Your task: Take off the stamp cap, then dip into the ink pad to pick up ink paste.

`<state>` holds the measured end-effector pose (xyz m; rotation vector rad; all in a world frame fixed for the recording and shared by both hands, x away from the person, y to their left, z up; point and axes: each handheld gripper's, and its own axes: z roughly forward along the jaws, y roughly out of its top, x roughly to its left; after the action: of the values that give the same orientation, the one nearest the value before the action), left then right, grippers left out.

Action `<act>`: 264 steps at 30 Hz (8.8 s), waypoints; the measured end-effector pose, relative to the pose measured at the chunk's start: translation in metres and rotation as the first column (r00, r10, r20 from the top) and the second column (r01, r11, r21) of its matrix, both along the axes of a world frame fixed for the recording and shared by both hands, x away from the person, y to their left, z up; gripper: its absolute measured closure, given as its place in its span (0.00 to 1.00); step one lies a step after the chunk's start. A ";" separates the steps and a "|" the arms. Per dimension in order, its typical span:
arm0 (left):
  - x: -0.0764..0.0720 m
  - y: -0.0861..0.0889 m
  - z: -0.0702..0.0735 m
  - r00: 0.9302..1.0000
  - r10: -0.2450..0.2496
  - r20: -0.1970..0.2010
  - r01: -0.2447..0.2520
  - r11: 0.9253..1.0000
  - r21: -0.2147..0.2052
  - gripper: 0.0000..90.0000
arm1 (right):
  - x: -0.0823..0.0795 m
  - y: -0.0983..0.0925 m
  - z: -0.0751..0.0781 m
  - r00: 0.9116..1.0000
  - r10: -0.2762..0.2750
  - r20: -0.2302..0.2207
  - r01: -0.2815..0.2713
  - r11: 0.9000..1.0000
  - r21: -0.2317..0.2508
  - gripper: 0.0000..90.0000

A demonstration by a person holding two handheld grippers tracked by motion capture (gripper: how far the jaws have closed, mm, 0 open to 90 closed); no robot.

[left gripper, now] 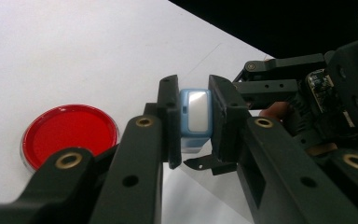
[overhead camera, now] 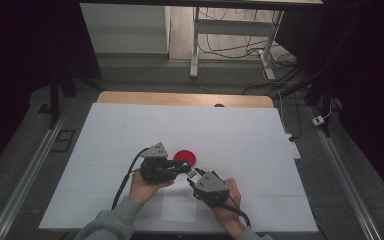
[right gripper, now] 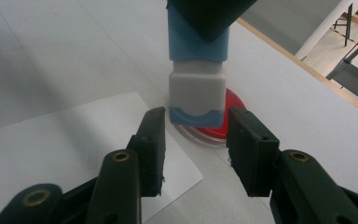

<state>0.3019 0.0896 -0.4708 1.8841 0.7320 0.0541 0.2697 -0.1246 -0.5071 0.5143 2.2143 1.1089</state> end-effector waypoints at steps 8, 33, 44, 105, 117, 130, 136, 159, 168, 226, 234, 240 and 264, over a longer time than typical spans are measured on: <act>0.000 0.000 0.000 1.000 0.000 0.000 0.000 1.000 0.000 0.84 | 0.000 0.001 0.000 1.000 0.000 0.011 0.000 1.000 -0.001 0.71; 0.001 -0.005 -0.005 0.999 -0.026 -0.033 0.026 1.000 0.008 0.79 | -0.001 0.000 0.001 1.000 0.013 0.026 -0.013 1.000 -0.023 0.73; -0.001 -0.005 -0.004 1.000 0.001 -0.013 -0.001 1.000 0.031 0.84 | 0.000 -0.002 0.001 1.000 0.022 0.017 -0.022 1.000 -0.020 0.73; -0.001 0.000 -0.006 0.999 0.002 -0.050 -0.003 1.000 -0.029 0.84 | -0.002 -0.004 0.003 0.998 0.044 0.050 -0.043 0.999 -0.033 0.74; -0.001 0.001 -0.006 0.999 0.013 -0.049 -0.016 0.998 -0.059 0.84 | -0.003 -0.005 0.004 0.998 0.031 0.046 -0.030 0.999 -0.013 0.74; 0.003 0.037 0.002 0.996 0.082 -0.046 -0.087 0.988 -0.124 0.84 | 0.001 -0.008 -0.004 0.999 0.018 0.034 -0.016 0.998 -0.068 0.74; 0.001 0.025 0.001 0.998 0.044 -0.033 -0.047 0.997 -0.063 0.84 | 0.004 -0.014 -0.001 1.000 0.023 0.016 -0.022 0.999 -0.033 0.74; 0.001 0.026 0.000 0.998 0.044 -0.041 -0.046 0.998 -0.045 0.84 | 0.008 -0.033 0.000 1.000 0.004 -0.028 -0.003 0.999 0.035 0.73; 0.001 0.028 0.000 0.998 0.054 -0.035 -0.056 0.998 -0.040 0.84 | 0.008 -0.051 0.001 0.998 -0.005 -0.059 0.008 0.998 0.054 0.73; 0.013 0.028 0.005 0.992 0.118 0.048 -0.119 0.993 0.025 0.83 | 0.003 -0.143 0.006 0.987 -0.104 -0.124 0.120 0.984 0.129 0.73; 0.020 0.025 0.005 0.992 0.118 0.048 -0.120 0.992 0.030 0.83 | 0.003 -0.144 0.006 0.987 -0.113 -0.117 0.127 0.984 0.128 0.73; 0.029 0.020 0.002 0.993 0.108 0.046 -0.110 0.993 0.049 0.83 | 0.003 -0.142 0.005 0.987 -0.105 -0.121 0.120 0.985 0.126 0.73; 0.057 0.002 -0.017 0.996 0.089 0.001 -0.088 0.980 0.177 0.83 | 0.004 -0.142 0.005 0.986 -0.109 -0.124 0.124 0.985 0.121 0.73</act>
<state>0.3586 0.0920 -0.4876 2.0194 0.8388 0.1745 0.2739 -0.2663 -0.5024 0.7725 2.1897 1.1912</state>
